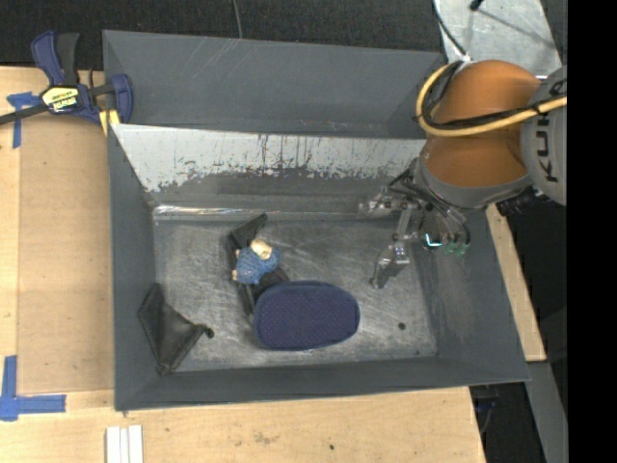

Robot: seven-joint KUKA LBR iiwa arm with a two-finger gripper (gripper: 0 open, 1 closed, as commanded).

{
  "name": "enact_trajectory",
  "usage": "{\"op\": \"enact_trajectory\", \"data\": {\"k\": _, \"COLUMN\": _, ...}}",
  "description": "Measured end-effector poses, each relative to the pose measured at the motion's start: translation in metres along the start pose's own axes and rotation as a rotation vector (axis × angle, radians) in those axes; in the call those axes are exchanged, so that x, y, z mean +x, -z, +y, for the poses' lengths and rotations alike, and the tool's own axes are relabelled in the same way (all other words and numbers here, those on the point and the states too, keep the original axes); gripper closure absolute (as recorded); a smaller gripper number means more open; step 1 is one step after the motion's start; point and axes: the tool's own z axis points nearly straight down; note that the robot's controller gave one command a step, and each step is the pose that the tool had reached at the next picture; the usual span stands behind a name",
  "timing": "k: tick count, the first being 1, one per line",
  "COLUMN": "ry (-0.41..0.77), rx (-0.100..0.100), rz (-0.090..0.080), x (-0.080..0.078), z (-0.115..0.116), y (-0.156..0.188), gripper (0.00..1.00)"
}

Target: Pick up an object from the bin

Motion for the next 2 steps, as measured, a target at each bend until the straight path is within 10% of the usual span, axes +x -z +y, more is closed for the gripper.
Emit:
{"op": "enact_trajectory", "data": {"k": 1, "ry": 0.070, "rx": -0.003, "rz": -0.003, "x": 0.046, "z": 0.097, "y": 0.000, "gripper": 0.00}}
{"op": "enact_trajectory", "data": {"k": 2, "ry": 0.000, "rx": -0.002, "rz": -0.023, "x": 0.023, "z": 0.087, "y": -0.079, "gripper": 0.00}}
